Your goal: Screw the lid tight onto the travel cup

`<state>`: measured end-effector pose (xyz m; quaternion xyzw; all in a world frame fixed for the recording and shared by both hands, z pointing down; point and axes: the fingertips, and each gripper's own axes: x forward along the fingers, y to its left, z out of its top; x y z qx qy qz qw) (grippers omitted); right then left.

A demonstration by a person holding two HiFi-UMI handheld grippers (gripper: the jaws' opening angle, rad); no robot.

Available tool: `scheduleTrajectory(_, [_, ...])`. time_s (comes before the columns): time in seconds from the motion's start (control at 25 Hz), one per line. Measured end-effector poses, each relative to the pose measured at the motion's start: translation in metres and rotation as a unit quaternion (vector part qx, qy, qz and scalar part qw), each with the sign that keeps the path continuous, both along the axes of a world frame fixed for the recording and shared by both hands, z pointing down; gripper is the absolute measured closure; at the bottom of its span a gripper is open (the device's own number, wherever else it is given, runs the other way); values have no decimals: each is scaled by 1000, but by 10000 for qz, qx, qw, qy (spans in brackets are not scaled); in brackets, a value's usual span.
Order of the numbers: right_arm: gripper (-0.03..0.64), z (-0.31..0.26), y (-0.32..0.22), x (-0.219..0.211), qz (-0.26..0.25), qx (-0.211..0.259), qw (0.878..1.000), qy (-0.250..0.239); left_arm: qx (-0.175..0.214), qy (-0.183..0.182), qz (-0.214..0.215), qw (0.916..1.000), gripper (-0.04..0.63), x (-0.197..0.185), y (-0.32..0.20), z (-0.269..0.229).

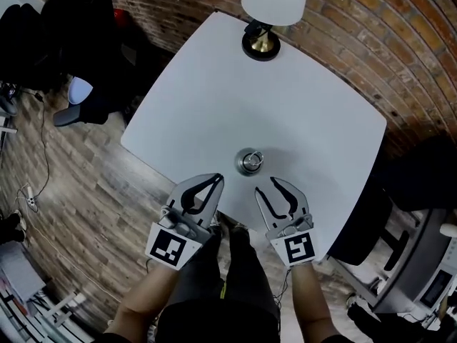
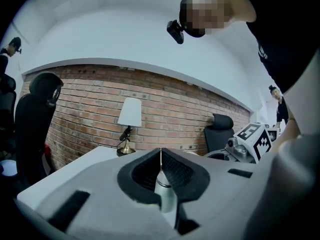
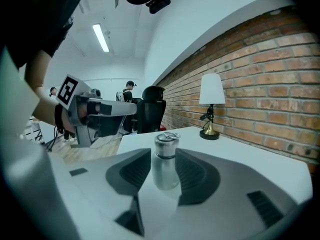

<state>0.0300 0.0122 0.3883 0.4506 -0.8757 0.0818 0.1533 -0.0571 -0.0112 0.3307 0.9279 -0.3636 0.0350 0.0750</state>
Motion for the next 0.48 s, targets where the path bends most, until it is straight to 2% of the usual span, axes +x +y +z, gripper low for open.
scheduleTrajectory(0.48, [368, 41, -13, -9, -388, 78, 9991, -179, -18, -134, 237, 9996, 566, 22, -11, 31])
